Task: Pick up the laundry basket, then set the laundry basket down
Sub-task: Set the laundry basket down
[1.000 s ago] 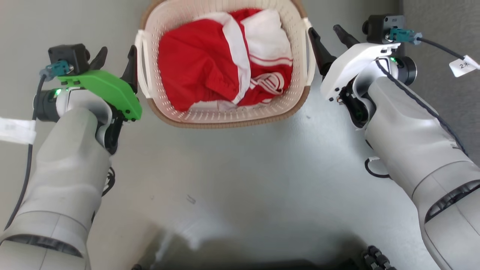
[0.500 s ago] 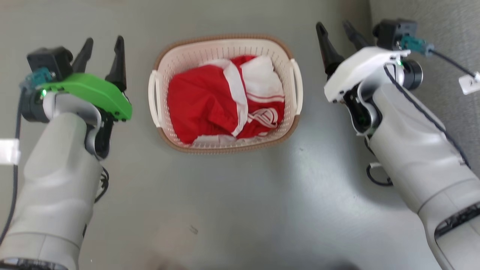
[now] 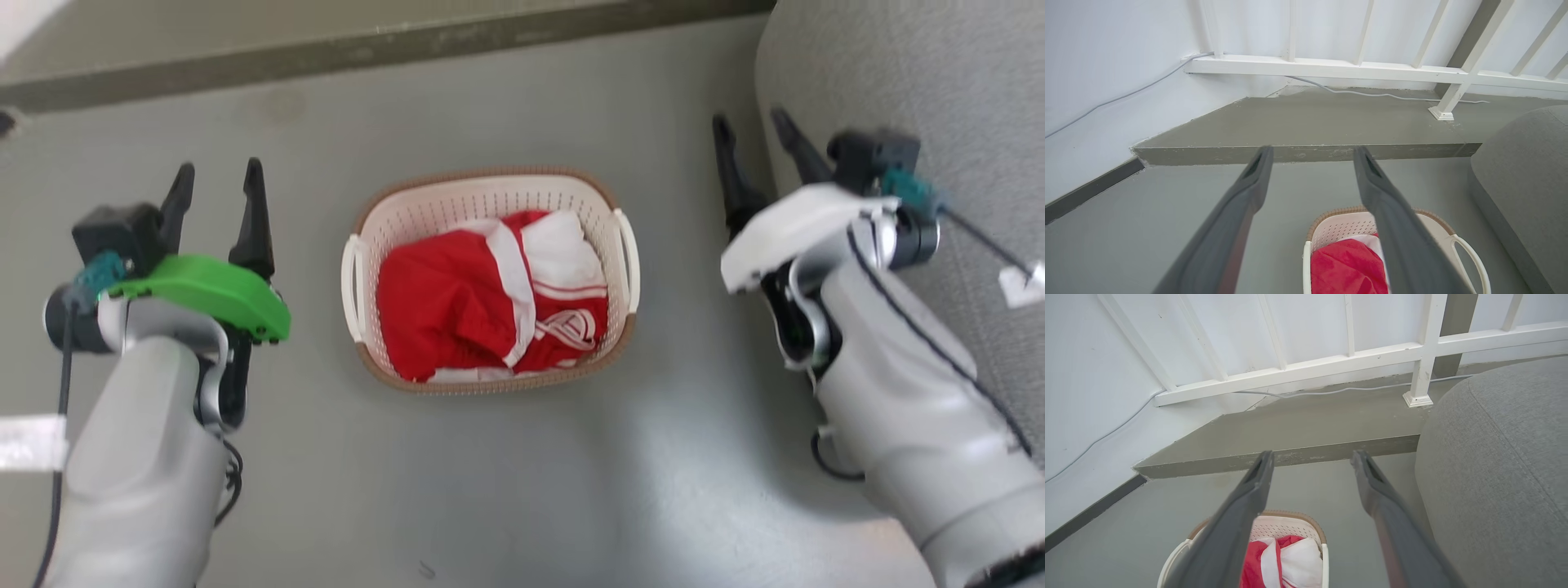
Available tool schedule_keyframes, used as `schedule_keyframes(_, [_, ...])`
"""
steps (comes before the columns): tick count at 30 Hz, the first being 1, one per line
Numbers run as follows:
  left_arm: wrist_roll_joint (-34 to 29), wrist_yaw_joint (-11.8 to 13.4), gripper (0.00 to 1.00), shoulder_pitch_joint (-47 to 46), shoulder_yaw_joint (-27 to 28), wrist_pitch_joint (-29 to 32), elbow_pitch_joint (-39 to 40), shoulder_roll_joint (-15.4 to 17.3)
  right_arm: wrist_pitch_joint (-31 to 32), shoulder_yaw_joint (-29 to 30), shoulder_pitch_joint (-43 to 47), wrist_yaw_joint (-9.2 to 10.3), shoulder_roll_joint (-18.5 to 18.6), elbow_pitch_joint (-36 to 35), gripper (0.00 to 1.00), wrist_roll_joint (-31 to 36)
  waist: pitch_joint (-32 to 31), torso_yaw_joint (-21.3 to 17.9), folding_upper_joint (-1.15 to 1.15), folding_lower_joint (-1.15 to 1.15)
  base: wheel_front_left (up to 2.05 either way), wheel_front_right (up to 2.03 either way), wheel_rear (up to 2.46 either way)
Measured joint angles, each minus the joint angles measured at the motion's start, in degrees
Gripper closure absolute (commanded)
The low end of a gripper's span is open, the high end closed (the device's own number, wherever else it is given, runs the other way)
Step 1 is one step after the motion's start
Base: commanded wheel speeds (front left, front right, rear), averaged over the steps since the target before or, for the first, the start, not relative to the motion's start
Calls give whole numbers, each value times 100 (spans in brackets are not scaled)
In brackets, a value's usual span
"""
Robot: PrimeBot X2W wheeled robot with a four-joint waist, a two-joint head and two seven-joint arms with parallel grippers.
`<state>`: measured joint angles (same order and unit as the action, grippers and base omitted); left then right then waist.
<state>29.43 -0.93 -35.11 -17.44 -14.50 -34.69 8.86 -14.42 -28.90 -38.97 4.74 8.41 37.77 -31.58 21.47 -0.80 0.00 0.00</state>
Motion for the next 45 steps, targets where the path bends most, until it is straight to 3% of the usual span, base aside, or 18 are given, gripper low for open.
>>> schedule_keyframes(5, [-302, 178, 0, 586, 94, -1, 521, -69, 0, 157, 684, 91, 33, -400, 0, 294, -403, -17, 0, 0, 0, 0, 0])
schedule_keyframes(18, [-637, 302, 0, 1802, 79, 0, 1261, -140, 0, 413, 1694, 148, 53, -1350, 0, 840, -1134, -3, 0, 0, 0, 0, 0])
schedule_keyframes(36, [-760, 425, 0, 2843, 238, 0, 2103, -269, 0, 1002, 2781, 225, -84, -2421, 0, 1136, -1624, -68, 0, 0, 0, 0, 0])
schedule_keyframes(45, [-869, 498, 0, 3187, 276, 0, 2391, -288, 0, 1098, 3259, 235, -90, -2632, 0, 1355, -1749, -128, 0, 0, 0, 0, 0])
